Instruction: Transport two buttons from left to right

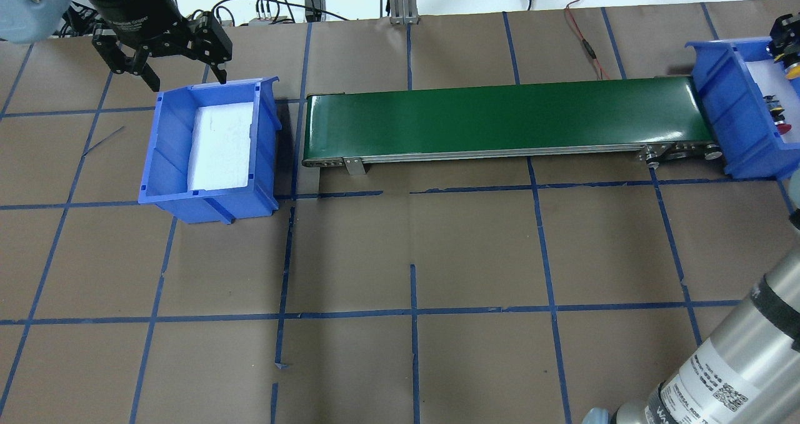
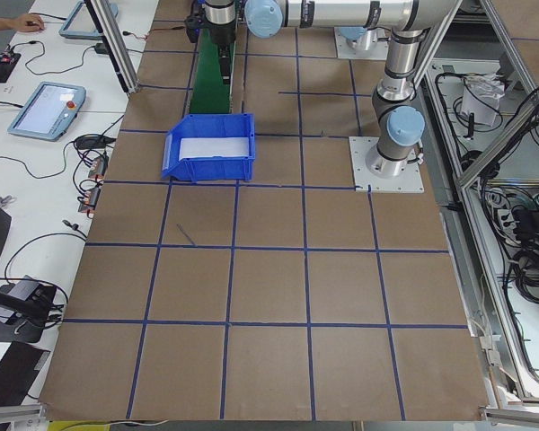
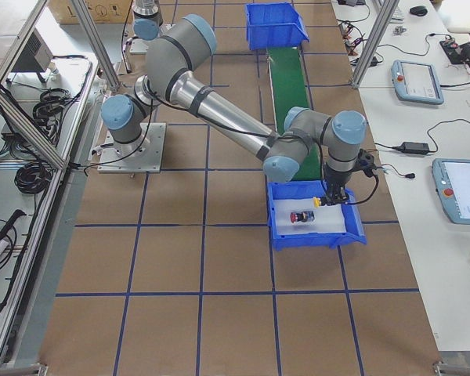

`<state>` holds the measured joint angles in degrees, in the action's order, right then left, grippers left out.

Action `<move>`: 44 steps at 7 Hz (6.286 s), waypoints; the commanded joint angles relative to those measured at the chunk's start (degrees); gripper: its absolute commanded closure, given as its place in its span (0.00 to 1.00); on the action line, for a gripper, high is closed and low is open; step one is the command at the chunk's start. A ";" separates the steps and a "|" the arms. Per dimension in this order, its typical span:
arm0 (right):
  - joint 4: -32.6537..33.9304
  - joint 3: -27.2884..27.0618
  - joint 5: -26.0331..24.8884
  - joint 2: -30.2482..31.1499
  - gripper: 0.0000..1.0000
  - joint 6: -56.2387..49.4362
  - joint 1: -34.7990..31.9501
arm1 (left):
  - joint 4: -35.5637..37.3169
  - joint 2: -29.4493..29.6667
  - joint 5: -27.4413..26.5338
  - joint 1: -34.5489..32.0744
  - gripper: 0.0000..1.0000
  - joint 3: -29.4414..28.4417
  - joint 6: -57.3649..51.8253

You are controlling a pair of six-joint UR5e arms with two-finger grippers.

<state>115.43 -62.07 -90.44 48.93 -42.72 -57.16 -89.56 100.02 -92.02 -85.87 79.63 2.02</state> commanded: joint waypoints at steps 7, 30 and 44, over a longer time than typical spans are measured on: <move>-6.27 5.73 -0.26 -6.13 0.92 0.54 -0.50 | 0.00 0.09 0.00 0.00 0.00 0.00 0.00; -42.79 9.09 0.53 16.86 0.03 25.85 -23.61 | 0.00 0.09 0.79 0.00 0.00 0.00 0.00; -30.17 -21.08 0.01 35.10 0.00 27.61 -30.73 | 0.00 0.09 0.79 0.00 0.00 0.00 0.00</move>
<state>85.07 -83.16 -90.11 84.28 -15.12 -87.69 -89.56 100.11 -91.23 -85.87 79.63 2.02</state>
